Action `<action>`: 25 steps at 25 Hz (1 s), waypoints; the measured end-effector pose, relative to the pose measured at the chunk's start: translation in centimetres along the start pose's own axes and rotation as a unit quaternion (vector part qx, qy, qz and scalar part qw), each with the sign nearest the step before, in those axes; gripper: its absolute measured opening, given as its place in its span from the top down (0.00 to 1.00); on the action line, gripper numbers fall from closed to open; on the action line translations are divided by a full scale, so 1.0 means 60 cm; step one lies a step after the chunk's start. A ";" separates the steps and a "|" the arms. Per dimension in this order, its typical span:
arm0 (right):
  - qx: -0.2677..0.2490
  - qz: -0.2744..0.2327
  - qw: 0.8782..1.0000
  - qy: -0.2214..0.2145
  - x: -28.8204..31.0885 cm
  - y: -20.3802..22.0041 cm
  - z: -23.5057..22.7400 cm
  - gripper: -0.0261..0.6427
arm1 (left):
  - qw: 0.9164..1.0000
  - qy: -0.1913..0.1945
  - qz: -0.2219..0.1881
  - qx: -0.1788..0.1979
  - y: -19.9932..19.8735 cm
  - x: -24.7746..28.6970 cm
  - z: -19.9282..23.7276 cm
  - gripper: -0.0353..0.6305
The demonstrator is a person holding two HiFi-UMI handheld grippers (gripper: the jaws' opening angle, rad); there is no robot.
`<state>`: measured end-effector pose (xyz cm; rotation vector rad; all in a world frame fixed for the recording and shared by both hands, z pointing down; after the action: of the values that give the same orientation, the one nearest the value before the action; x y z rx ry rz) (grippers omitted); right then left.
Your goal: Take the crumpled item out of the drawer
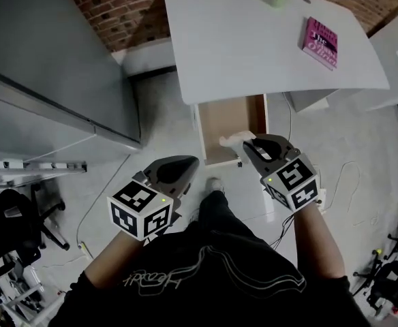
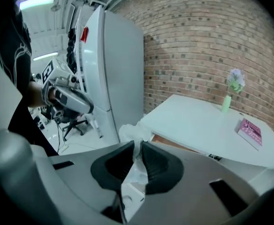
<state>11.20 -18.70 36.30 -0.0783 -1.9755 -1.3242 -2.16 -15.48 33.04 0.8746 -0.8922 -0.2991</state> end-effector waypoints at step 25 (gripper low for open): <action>0.104 -0.214 0.971 0.033 -0.209 -0.066 0.230 0.86 | 0.991 0.110 -0.050 0.063 -0.036 -0.154 -0.167 0.91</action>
<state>11.06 -5.00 23.02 0.5131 -2.1361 -1.3466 0.21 -6.25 23.04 1.0494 -0.6684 -0.2302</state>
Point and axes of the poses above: the fingertips, and each gripper's own axes: x forward along the fingers, z to its left, y out of its underside, the point moved 2 cm from there along -x, backward along the fingers, and after that the axes turned 14 degrees about -y, right-handed, at the moved point
